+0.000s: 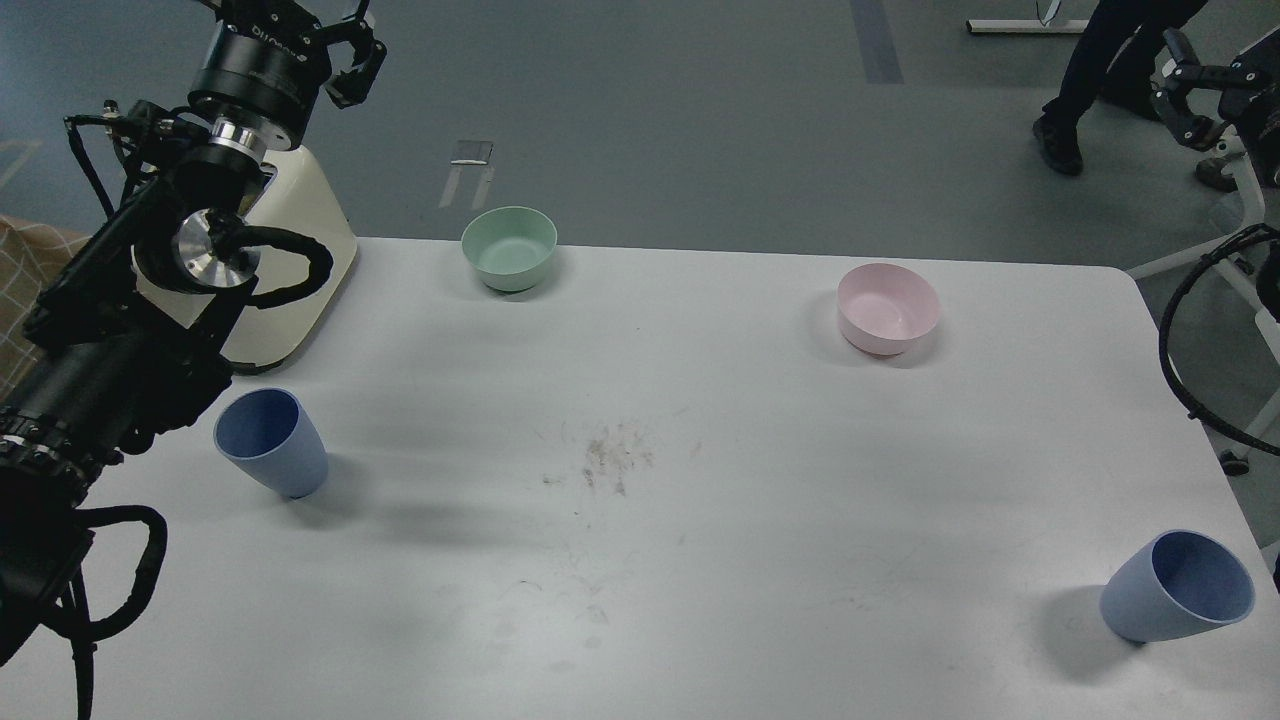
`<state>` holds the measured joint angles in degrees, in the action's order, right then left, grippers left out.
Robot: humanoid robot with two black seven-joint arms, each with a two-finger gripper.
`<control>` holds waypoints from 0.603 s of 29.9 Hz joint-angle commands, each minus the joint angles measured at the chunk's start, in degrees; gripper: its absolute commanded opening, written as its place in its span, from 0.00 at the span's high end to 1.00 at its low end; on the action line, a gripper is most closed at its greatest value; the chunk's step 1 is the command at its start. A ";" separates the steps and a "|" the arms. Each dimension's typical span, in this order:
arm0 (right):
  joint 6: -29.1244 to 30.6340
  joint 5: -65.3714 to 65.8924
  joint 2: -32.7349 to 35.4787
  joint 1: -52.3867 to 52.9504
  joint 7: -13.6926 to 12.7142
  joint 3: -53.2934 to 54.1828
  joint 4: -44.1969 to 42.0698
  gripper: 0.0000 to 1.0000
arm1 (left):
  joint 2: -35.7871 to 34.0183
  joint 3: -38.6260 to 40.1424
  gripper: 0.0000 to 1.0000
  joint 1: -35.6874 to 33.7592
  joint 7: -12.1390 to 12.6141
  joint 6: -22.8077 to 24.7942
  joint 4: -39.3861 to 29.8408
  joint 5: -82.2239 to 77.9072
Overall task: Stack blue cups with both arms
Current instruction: 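Lower the left arm from beside the toaster toward the nearby blue cup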
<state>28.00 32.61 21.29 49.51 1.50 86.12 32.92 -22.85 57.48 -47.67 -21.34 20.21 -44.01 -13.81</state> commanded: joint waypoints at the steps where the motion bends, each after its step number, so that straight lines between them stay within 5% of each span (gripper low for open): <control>1: 0.00 0.00 0.07 -0.12 0.00 -0.07 0.12 0.00 | -0.26 -0.17 0.02 -0.06 -0.36 0.44 -0.20 -0.08; 10: 0.00 -0.09 -0.11 0.41 -0.18 0.10 0.65 0.00 | -0.44 -0.08 0.02 -0.67 -0.36 0.53 -0.11 0.27; 18: 0.00 -0.09 1.30 0.59 -0.35 0.19 0.57 0.00 | -1.75 -0.87 0.02 0.29 -0.54 5.19 -0.64 -0.34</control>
<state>28.00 32.52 22.07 50.17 1.17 86.26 33.57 -23.76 56.86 -47.91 -21.81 24.22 -44.28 -13.76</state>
